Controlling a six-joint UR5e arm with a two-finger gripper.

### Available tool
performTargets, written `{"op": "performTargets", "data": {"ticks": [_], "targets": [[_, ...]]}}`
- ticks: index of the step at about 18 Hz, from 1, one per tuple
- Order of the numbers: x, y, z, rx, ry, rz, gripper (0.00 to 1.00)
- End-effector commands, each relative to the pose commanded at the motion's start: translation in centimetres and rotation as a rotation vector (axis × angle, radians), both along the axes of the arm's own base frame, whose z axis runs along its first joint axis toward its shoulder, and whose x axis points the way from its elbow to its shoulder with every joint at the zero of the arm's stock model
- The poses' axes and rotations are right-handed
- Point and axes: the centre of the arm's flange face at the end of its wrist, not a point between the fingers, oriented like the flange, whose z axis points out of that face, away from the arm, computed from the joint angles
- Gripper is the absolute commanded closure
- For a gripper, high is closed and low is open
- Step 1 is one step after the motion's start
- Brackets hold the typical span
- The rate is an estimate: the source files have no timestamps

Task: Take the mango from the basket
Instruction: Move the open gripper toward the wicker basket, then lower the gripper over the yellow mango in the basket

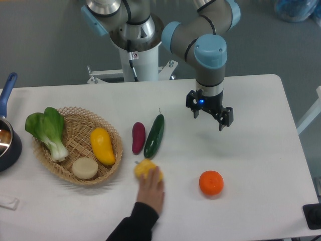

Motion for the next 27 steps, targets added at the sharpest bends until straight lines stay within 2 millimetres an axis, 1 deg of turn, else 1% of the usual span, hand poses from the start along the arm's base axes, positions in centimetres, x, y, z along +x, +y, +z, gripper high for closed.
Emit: {"op": "performTargets", "data": {"ticks": [6, 8, 11, 14, 16, 18, 21, 22, 24, 25, 26, 27], "targets": [[0.2, 0.2, 0.3, 0.004, 0.005, 0.003, 0.00], [0.2, 0.3, 1.0, 0.010, 0.017, -0.006, 0.00], [1.5, 1.8, 1.6, 0.013, 0.026, -0.033, 0.00], [3.0, 2.5, 2.5, 0.033, 0.035, -0.059, 0.00], [4.9, 3.6, 3.4, 0.055, 0.041, -0.056, 0.00], [7.1, 5.4, 3.8, 0.112, 0.012, 0.047, 0.00], [9.8, 7.3, 4.9, 0.153, 0.004, 0.081, 0.00], [11.0, 8.1, 4.9, 0.158, -0.003, 0.074, 0.00], [14.1, 10.3, 5.0, 0.162, -0.008, 0.025, 0.00], [15.6, 11.0, 5.2, 0.172, -0.015, 0.058, 0.00], [16.9, 11.7, 5.3, 0.191, -0.033, 0.134, 0.00], [17.8, 12.2, 5.8, 0.218, -0.053, 0.230, 0.00]]}}
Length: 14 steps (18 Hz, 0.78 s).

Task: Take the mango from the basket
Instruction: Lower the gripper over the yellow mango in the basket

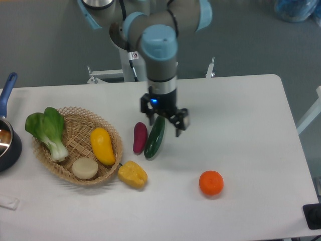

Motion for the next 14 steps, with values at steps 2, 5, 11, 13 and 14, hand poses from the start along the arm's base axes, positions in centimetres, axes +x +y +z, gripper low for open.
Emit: {"op": "performTargets", "data": {"ticks": [2, 5, 11, 13, 14], "targets": [[2.2, 1.2, 0.6, 0.030, -0.028, 0.095, 0.00], [4.9, 2.6, 0.5, 0.035, -0.043, 0.151, 0.00], [9.6, 4.7, -3.2, -0.036, -0.072, 0.196, 0.00], [9.6, 5.6, -4.8, -0.058, -0.092, 0.232, 0.00], [9.8, 5.8, -5.7, -0.074, -0.095, 0.234, 0.00]]}}
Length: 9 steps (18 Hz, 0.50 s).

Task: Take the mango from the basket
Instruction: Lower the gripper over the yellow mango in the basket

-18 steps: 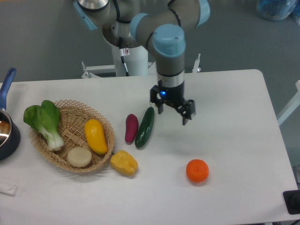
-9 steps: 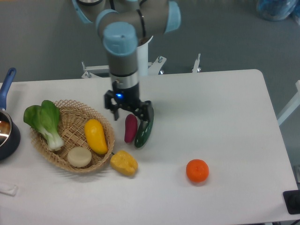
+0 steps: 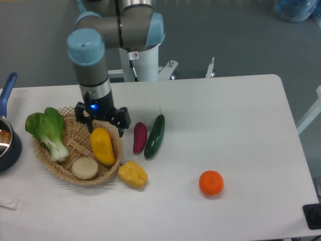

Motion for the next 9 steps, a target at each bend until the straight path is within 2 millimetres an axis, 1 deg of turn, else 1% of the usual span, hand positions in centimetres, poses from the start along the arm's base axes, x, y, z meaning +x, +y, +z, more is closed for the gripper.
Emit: {"op": "performTargets", "data": {"ticks": [4, 6, 9], "targets": [[0.5, 0.9, -3.0, -0.064, 0.009, 0.003, 0.00], [0.4, 1.1, -3.9, -0.084, 0.011, 0.011, 0.00], [0.5, 1.2, -4.6, -0.097, 0.007, 0.009, 0.00]]}}
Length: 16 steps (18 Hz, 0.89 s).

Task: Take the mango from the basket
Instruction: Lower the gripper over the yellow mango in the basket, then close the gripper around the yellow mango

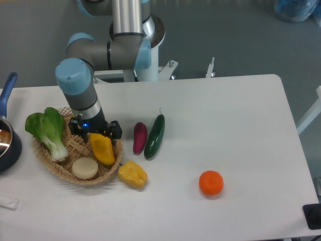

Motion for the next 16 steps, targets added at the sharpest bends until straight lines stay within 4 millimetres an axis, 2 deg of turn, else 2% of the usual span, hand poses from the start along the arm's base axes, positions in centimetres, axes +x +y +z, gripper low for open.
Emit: {"op": "performTargets", "data": {"ticks": [9, 16], "targets": [[0.2, 0.2, -0.8, -0.010, -0.015, -0.004, 0.00], [1.0, 0.6, -3.7, -0.061, -0.029, -0.024, 0.00]]}}
